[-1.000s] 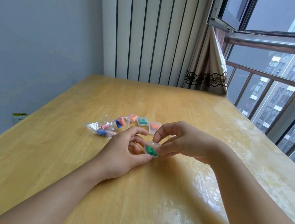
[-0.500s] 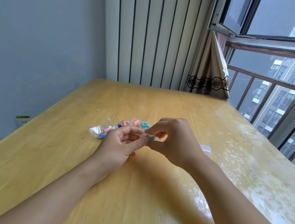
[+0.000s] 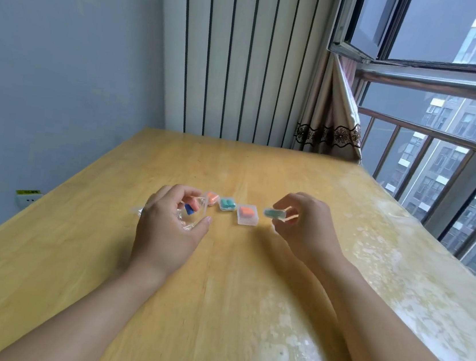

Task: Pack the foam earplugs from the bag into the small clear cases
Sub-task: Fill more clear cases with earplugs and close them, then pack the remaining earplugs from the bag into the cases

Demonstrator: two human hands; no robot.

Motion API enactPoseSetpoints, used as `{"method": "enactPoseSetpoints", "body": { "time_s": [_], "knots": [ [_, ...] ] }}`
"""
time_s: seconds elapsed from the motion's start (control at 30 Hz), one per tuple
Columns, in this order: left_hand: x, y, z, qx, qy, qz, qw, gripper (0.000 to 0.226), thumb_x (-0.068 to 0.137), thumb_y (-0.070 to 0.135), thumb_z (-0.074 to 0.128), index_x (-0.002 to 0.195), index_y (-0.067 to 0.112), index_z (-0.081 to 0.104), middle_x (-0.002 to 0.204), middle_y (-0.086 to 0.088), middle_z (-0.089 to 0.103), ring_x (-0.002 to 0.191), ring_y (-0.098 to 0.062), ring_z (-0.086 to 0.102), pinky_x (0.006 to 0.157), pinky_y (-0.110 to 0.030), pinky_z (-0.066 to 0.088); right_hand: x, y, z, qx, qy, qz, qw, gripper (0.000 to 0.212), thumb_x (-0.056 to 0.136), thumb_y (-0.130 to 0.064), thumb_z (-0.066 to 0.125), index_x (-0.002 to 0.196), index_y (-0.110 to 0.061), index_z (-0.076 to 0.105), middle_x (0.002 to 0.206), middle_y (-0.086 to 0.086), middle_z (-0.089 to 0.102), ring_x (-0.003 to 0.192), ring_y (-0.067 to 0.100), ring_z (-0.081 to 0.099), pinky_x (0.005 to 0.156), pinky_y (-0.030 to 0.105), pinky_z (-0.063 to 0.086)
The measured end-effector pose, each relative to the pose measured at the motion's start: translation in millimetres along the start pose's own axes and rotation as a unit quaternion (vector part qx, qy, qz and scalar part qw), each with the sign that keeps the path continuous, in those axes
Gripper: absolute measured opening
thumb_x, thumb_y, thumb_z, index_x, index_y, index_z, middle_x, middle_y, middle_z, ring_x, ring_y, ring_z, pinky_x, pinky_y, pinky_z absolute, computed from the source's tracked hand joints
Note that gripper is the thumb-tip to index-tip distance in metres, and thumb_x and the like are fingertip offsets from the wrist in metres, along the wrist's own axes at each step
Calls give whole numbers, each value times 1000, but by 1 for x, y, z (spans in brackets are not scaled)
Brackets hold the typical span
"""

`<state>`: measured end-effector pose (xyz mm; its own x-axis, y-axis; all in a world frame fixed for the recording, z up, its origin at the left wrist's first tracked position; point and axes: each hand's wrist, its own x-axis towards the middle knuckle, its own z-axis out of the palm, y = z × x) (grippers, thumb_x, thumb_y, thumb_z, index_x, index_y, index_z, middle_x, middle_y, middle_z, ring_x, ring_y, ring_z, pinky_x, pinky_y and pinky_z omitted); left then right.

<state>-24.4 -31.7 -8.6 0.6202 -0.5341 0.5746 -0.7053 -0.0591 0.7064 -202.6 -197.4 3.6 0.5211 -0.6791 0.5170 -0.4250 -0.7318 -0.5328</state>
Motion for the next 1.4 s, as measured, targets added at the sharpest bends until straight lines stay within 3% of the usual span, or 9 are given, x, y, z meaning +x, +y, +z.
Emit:
{"method": "enactPoseSetpoints", "body": {
  "time_s": [0.23, 0.43, 0.67, 0.77, 0.87, 1.0, 1.17, 1.27, 1.4],
  "knots": [
    [4, -12, -4, 178, -18, -104, 978, 73, 70, 52, 80, 133, 27, 55, 137, 5, 55, 133, -24, 42, 104, -41, 37, 1, -5, 14, -80, -27, -8, 996, 20, 81, -16, 80, 101, -19, 79, 97, -3, 71, 84, 17, 64, 71, 30, 48],
    [7, -15, -1, 196, -88, -139, 967, 97, 63, 77, 71, 142, 27, 48, 146, 7, 51, 139, -20, 42, 113, -43, 34, 2, -11, 15, -115, -33, 40, 992, 20, 85, -30, 77, 104, -23, 79, 105, -2, 73, 100, 22, 65, 82, 35, 52],
    [8, -19, -2, 195, -97, -112, 970, 81, 68, 66, 74, 137, 28, 53, 138, 7, 58, 131, -17, 51, 112, -39, 34, 2, -5, -6, -85, -173, 89, 977, 64, 84, -42, 76, 142, -25, 58, 135, -2, 66, 126, 20, 58, 98, 33, 50],
    [8, -13, -3, 135, -26, -69, 988, 74, 69, 62, 69, 131, 23, 58, 131, 3, 61, 125, -21, 53, 107, -45, 40, 3, 3, -22, -108, -202, 83, 970, 48, 95, -31, 60, 140, -14, 59, 129, 6, 68, 119, 24, 61, 97, 33, 50],
    [5, -3, -7, 81, 68, 17, 994, 54, 71, 53, 67, 115, 21, 65, 115, 6, 63, 112, -21, 55, 96, -41, 45, 5, 5, -29, -117, -173, 48, 977, 39, 93, -26, 68, 128, -10, 68, 119, 7, 73, 113, 26, 65, 93, 32, 51],
    [-2, 10, -10, -1, 61, 78, 995, 43, 74, 47, 66, 108, 22, 67, 102, 11, 61, 97, -14, 58, 83, -29, 48, 8, -15, -34, 69, -74, 29, 994, 38, 85, -20, 81, 121, -13, 72, 109, -2, 76, 102, 17, 71, 94, 35, 56],
    [-15, 27, -5, -229, -125, -24, 965, 45, 68, 43, 84, 110, 36, 68, 95, 8, 71, 77, -11, 68, 66, -25, 57, -6, -58, -10, 421, -214, 89, 877, 32, 88, -1, 73, 120, -4, 70, 112, 13, 77, 100, 22, 74, 85, 32, 58],
    [-14, 27, -6, -245, -115, -38, 962, 34, 75, 23, 88, 99, 40, 71, 89, 10, 72, 71, -7, 69, 63, -22, 56, -10, -64, -4, 477, -236, 113, 839, 30, 88, -1, 71, 117, 0, 69, 110, 15, 77, 101, 21, 74, 86, 26, 56],
    [-15, 27, -6, -224, -132, -45, 965, 33, 70, 23, 91, 91, 41, 73, 88, 10, 74, 70, -7, 71, 60, -18, 54, -10, -57, -6, 472, -265, 133, 830, 26, 86, 2, 73, 111, 1, 70, 103, 12, 78, 97, 21, 74, 88, 28, 57]
  ]
}}
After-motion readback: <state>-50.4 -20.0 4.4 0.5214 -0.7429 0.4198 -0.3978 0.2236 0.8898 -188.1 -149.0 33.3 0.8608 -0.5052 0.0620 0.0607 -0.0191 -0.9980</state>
